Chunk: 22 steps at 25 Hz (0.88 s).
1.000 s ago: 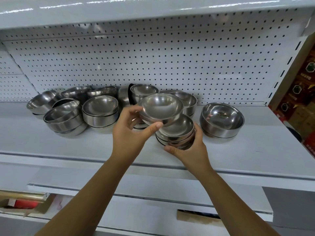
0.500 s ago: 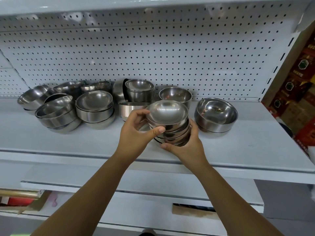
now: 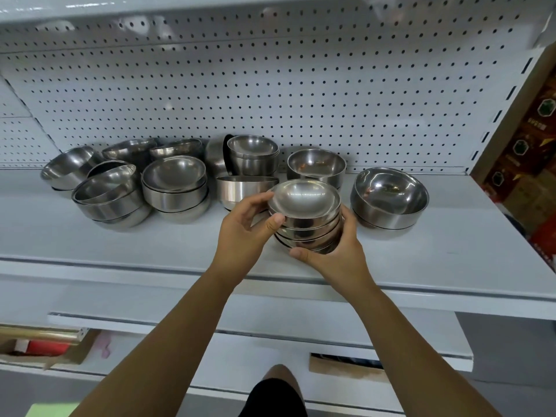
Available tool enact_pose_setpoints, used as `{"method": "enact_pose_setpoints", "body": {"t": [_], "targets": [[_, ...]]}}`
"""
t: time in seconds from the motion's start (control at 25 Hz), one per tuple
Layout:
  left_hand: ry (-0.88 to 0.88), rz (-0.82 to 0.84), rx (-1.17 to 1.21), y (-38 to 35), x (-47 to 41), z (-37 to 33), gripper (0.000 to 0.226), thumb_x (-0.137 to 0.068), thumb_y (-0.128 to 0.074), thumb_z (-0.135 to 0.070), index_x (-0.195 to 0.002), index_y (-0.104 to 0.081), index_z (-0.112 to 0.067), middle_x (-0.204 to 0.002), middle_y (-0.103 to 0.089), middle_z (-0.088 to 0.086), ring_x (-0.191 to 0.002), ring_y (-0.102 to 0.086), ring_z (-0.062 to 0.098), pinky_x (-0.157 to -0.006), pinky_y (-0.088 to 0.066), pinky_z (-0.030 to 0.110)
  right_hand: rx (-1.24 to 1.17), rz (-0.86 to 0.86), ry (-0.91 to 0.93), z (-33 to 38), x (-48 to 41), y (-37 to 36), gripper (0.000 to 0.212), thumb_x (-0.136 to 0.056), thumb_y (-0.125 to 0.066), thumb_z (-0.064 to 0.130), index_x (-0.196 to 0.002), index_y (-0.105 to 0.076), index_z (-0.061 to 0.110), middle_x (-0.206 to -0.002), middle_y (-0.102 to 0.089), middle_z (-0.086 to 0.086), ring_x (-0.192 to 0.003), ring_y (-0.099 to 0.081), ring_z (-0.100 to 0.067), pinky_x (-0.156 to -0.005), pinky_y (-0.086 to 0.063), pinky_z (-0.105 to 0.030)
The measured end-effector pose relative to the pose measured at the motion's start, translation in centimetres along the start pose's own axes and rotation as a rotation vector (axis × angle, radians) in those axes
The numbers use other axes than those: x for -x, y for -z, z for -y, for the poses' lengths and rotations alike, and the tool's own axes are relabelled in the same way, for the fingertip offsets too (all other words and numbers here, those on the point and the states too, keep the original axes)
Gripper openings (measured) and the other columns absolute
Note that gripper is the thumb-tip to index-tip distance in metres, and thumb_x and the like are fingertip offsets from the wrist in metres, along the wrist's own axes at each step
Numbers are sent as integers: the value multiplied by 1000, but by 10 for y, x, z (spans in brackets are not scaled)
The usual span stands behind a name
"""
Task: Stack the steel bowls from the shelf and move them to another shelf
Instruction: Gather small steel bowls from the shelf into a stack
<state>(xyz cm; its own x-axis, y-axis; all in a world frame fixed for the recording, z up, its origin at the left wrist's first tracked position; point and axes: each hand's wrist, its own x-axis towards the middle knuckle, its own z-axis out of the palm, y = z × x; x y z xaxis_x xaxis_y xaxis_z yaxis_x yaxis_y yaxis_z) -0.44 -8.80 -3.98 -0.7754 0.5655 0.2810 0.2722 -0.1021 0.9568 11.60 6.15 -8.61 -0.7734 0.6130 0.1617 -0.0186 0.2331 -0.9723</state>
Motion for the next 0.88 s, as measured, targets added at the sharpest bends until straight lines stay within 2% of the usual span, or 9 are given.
{"method": "enact_pose_setpoints", "body": {"t": [0.2,0.28,0.32,0.44,0.56,0.64,0.76,0.88], "targets": [[-13,-18,63,2,7,-1,45,-91,-73,-8,-134,-63,-9,-131,-70,0,-123,-65,11,-101,-53,27,-1,-10,-11,3,4,-1,125,-52,-101,45,-153,-29,40,-140,-53,21,-130,-55,0,-91,-48,-7],[-26,-70,38,3,10,-3,45,-90,-75,-8,-133,-64,-10,-127,-72,-1,-118,-67,9,-96,-54,23,7,-10,-14,4,5,-2,125,-52,-101,46,-154,-29,39,-137,-52,23,-128,-55,-2,-91,-47,-7],[-37,-139,13,5,11,-4,41,-90,-76,-10,-130,-66,-10,-122,-73,-1,-113,-68,7,-92,-55,20,10,-11,-15,5,5,-3,125,-51,-100,45,-154,-28,38,-136,-52,23,-127,-55,-3,-90,-46,-6],[-105,-485,-169,28,4,-2,29,-89,-78,-30,-115,-73,-16,-108,-74,-6,-99,-69,6,-86,-53,19,-3,-16,-17,8,6,-5,127,-50,-99,46,-155,-27,38,-137,-53,19,-127,-55,-6,-88,-43,-5],[-154,-712,-382,67,-19,2,34,-90,-75,-43,-114,-69,-19,-110,-64,-15,-109,-58,5,-94,-46,22,0,-28,-8,6,6,-8,123,-48,-98,50,-148,-27,46,-137,-54,19,-128,-55,-8,-93,-43,-12],[-141,-741,-563,88,-37,6,39,-89,-74,-46,-117,-66,-19,-119,-59,-9,-122,-50,13,-98,-38,26,12,-35,-8,6,6,-9,121,-47,-98,52,-145,-27,48,-135,-54,20,-129,-56,-10,-97,-44,-18],[-123,-701,-825,105,-59,18,42,-88,-75,-46,-117,-69,-15,-134,-57,6,-132,-43,29,-108,-37,46,28,-32,-6,6,6,-9,125,-45,-98,54,-149,-28,45,-139,-55,15,-130,-55,-12,-100,-45,-22],[-83,-593,-985,108,-68,26,39,-89,-72,-48,-110,-75,-15,-129,-63,6,-134,-38,35,-111,-24,49,39,-31,-10,7,6,-9,126,-43,-97,57,-148,-28,46,-139,-55,17,-129,-56,-10,-101,-46,-24]]}}
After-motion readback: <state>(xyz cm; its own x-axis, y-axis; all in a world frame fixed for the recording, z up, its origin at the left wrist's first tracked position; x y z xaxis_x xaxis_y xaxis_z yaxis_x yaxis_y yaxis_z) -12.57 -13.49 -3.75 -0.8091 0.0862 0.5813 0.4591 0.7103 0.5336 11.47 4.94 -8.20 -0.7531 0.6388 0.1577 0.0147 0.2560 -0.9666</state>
